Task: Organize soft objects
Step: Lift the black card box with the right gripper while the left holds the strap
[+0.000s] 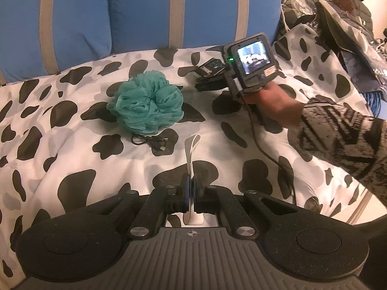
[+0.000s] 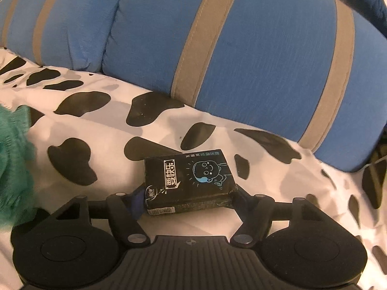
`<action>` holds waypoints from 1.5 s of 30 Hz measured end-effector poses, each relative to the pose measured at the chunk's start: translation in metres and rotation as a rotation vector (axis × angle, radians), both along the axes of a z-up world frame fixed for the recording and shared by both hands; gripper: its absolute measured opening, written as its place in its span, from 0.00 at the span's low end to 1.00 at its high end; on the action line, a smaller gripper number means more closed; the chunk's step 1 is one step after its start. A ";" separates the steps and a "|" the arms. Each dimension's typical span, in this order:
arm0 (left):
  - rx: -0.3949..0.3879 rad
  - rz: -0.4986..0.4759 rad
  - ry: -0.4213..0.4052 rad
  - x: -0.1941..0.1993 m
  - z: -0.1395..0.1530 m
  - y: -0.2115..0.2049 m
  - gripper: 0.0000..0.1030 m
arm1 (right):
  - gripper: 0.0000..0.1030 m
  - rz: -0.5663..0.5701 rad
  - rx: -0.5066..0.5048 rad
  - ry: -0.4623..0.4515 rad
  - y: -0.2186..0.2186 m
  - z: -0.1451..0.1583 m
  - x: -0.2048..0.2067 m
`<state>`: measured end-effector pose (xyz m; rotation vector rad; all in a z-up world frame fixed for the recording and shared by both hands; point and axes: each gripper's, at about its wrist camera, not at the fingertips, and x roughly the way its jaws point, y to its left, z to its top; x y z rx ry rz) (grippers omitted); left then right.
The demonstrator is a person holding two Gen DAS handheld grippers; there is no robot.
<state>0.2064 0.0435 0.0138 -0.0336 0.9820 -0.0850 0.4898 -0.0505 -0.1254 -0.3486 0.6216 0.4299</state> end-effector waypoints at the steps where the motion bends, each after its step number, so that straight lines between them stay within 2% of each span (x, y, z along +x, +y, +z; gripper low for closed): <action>1: 0.002 0.004 0.000 0.000 -0.001 0.000 0.03 | 0.70 0.007 -0.008 -0.009 -0.002 0.004 -0.004; 5: 0.013 0.017 0.006 0.001 -0.005 0.000 0.03 | 0.70 0.043 -0.039 -0.046 -0.010 0.021 -0.023; 10: 0.014 0.032 0.012 0.002 -0.010 -0.002 0.03 | 0.70 0.059 -0.053 -0.045 -0.028 0.037 -0.053; 13: 0.013 0.038 0.010 0.002 -0.011 -0.004 0.03 | 0.70 0.044 -0.026 -0.023 -0.041 0.047 -0.071; 18: 0.014 0.043 -0.002 0.001 -0.011 -0.008 0.03 | 0.70 0.046 0.013 -0.037 -0.053 0.074 -0.106; 24: 0.019 0.052 -0.010 -0.004 -0.012 -0.013 0.03 | 0.70 0.011 0.075 0.003 -0.076 0.100 -0.145; 28: 0.012 0.072 -0.010 -0.010 -0.012 -0.015 0.03 | 0.70 -0.016 0.078 0.042 -0.092 0.105 -0.174; 35: 0.047 0.102 -0.002 -0.028 -0.016 -0.019 0.03 | 0.70 -0.037 0.117 0.131 -0.111 0.109 -0.210; 45: 0.079 0.100 0.009 -0.058 -0.022 -0.034 0.03 | 0.70 -0.036 0.175 0.193 -0.116 0.123 -0.257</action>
